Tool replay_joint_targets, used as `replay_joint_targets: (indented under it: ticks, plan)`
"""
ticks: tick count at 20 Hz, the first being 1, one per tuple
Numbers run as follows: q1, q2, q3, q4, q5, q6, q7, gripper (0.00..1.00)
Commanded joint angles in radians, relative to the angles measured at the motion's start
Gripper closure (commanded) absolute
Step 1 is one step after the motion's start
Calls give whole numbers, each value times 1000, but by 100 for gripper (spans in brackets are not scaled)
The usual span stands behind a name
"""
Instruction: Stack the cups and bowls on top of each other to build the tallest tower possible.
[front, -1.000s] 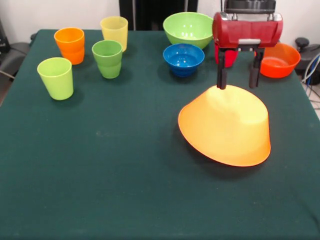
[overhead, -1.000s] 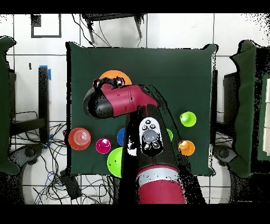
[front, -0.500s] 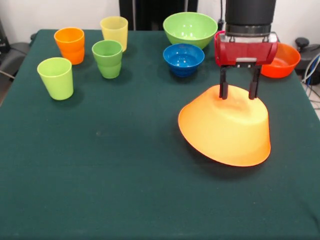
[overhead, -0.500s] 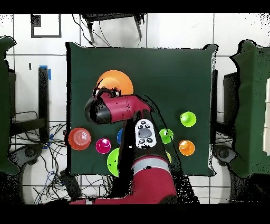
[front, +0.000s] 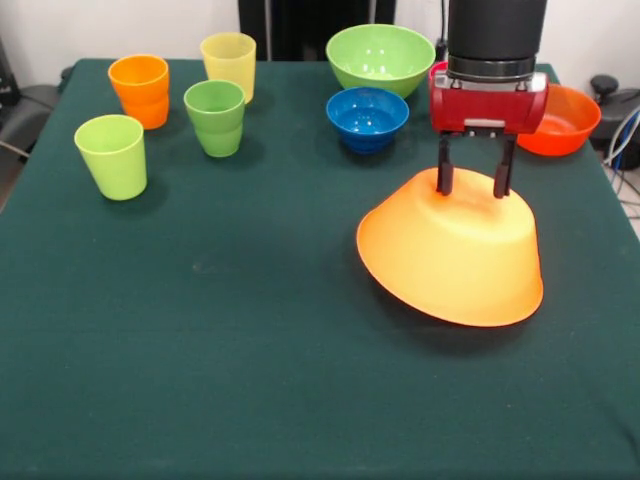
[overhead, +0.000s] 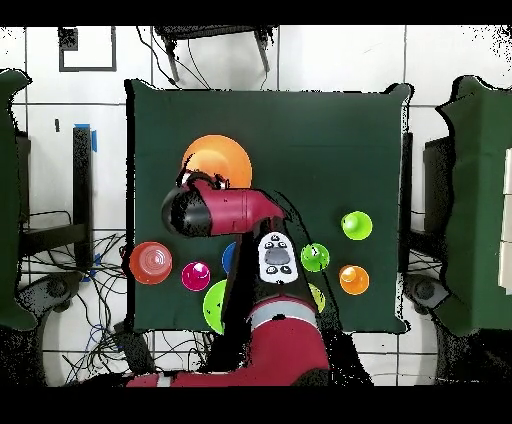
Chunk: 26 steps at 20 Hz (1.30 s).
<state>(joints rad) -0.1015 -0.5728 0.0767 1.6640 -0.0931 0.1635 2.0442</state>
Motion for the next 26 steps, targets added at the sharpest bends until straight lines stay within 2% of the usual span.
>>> replay_joint_targets:
  ticks: [1, 4, 8, 14, 16, 18, 22, 26]
  plan:
    - [74, 32, 9, 120, 93, 60, 243, 0]
    - [89, 18, 7, 145, 154, 71, 267, 0]
    - [149, -8, -32, 172, 228, 69, 308, 0]
    - [254, -63, -118, 161, 302, 145, 342, 0]
    - [270, -59, -119, 157, 324, 136, 355, 0]
    - [277, -26, -112, 149, 340, 88, 361, 0]
    - [313, 93, -136, 93, 371, -36, 386, 0]
    - [354, 173, -177, 30, 407, -92, 391, 0]
